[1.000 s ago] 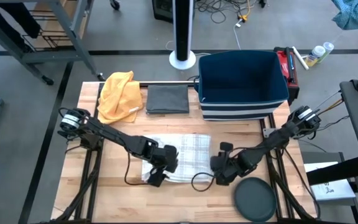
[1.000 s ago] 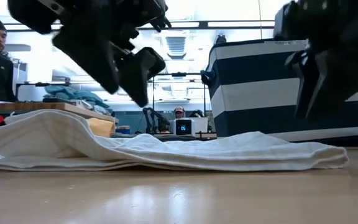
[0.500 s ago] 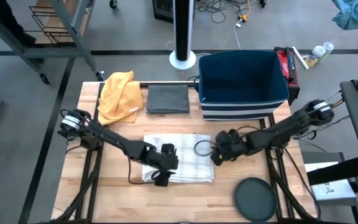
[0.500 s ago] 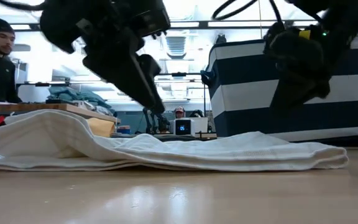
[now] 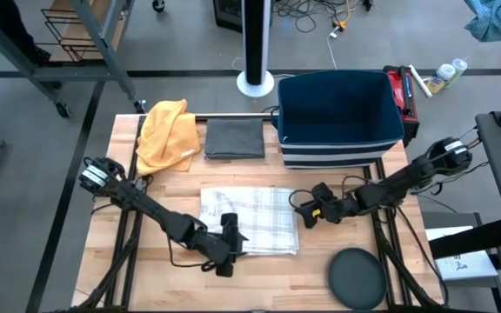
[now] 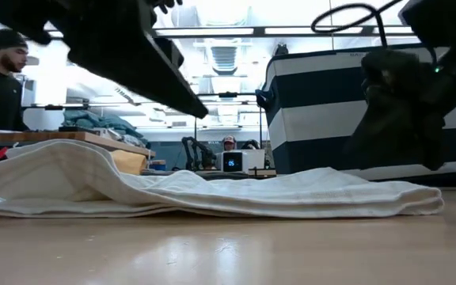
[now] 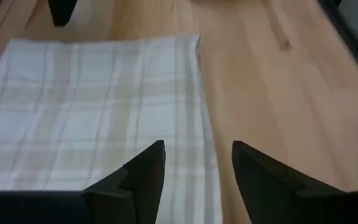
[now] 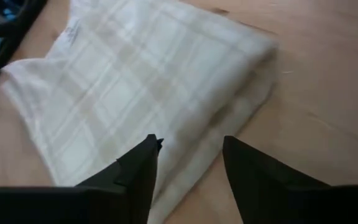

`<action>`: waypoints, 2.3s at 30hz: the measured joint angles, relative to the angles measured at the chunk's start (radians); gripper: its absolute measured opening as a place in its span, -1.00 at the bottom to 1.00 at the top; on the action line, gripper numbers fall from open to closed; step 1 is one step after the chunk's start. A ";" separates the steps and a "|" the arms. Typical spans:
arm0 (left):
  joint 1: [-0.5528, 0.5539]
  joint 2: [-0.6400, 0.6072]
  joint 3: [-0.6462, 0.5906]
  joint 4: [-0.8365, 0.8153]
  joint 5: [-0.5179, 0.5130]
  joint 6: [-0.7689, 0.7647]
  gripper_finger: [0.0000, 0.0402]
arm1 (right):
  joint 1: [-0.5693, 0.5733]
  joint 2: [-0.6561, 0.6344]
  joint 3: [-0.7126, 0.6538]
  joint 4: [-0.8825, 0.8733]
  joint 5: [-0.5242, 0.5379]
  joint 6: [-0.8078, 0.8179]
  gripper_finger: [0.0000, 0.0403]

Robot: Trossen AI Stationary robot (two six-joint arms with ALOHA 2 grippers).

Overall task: Fold kitchen towel into neat rectangle
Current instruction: Fold the white patterned towel

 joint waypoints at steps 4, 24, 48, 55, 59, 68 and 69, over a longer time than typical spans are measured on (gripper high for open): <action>-0.002 0.000 0.000 0.028 0.000 -0.011 -0.13 | -0.007 0.043 -0.007 0.036 0.018 0.006 -0.07; -0.002 0.000 0.000 0.056 -0.034 -0.047 -0.16 | -0.064 0.226 0.068 0.124 -0.008 -0.038 -0.19; -0.013 0.000 -0.006 0.057 -0.081 0.040 -0.16 | -0.132 0.136 0.120 0.125 -0.034 -0.155 -0.98; -0.007 0.000 -0.006 0.064 -0.114 0.097 -0.16 | -0.152 0.141 0.120 -0.022 -0.026 -0.119 -0.98; 0.009 0.000 -0.006 0.065 -0.138 0.118 -0.16 | -0.158 0.159 0.116 -0.033 0.007 -0.129 -0.98; 0.076 0.003 -0.011 0.062 -0.137 0.177 -0.16 | -0.169 0.181 0.117 -0.028 0.019 -0.157 -0.97; 0.088 0.003 -0.015 0.061 -0.137 0.184 -0.16 | -0.169 0.188 0.117 -0.039 0.018 -0.163 -0.95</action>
